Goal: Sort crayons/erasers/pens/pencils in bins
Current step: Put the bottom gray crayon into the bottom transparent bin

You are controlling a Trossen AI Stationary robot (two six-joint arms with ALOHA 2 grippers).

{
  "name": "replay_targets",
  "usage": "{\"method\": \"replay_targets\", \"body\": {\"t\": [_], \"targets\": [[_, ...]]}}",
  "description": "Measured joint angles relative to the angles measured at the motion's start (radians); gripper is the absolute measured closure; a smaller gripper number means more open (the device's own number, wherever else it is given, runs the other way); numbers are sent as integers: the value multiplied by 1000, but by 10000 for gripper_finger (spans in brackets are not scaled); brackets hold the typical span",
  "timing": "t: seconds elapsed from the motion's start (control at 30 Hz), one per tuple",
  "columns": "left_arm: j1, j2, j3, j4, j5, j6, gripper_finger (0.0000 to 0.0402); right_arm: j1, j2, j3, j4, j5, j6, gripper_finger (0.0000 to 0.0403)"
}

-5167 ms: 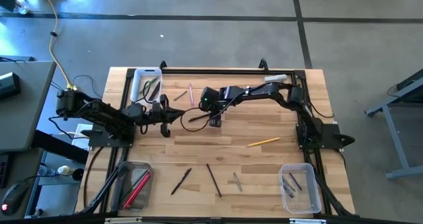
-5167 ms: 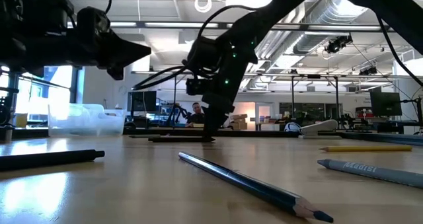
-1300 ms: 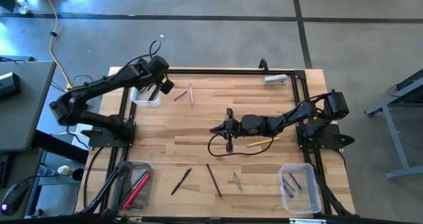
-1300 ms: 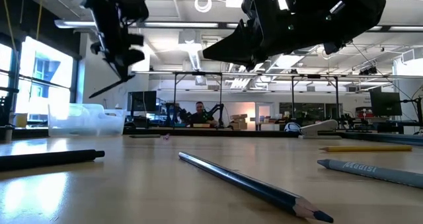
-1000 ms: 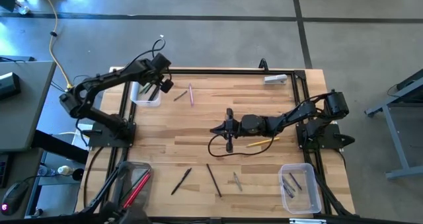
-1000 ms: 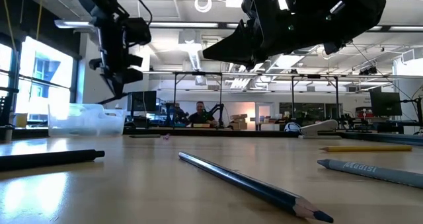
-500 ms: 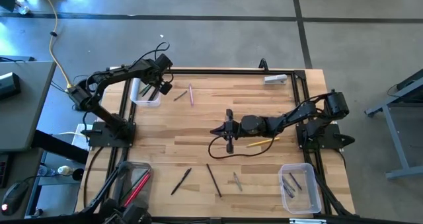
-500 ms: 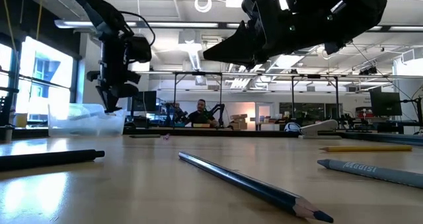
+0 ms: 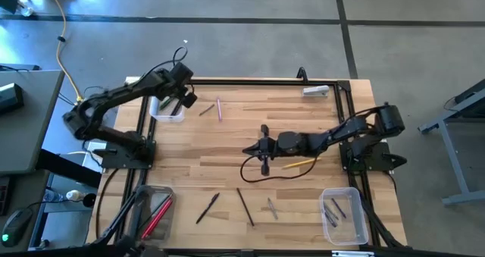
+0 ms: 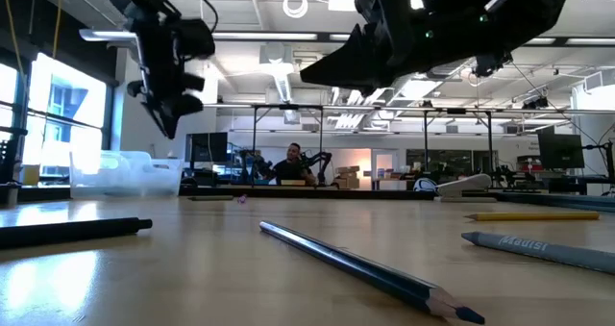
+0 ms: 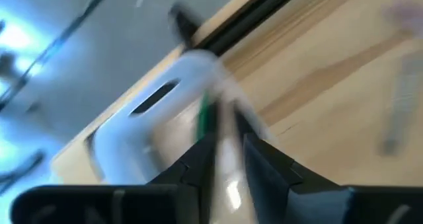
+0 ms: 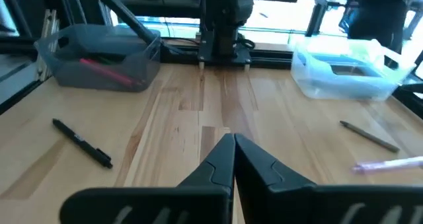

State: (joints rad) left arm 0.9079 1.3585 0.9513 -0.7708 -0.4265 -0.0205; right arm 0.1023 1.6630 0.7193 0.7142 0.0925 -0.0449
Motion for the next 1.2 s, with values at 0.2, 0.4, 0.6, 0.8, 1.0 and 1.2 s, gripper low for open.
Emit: {"method": "replay_targets", "body": {"t": [0.2,0.4,0.6,0.8,1.0,1.2], "targets": [[-166,-226,-175,284,165,-27,370,45,-133,0,-266,112,96,403],[-383,-427,-428,770,384,-69,398,158,-199,24,-573,244,402,403],[-557,-483,-695,1366,492,-116,401,288,-169,153,-928,344,778,403],[-654,-462,-852,1717,501,-105,401,384,-46,306,-1172,313,1108,403],[-700,-463,-873,1776,513,-65,401,427,101,480,-1365,193,1328,402],[-714,-462,-873,1793,512,-52,401,458,222,581,-1410,57,1521,362]]}}
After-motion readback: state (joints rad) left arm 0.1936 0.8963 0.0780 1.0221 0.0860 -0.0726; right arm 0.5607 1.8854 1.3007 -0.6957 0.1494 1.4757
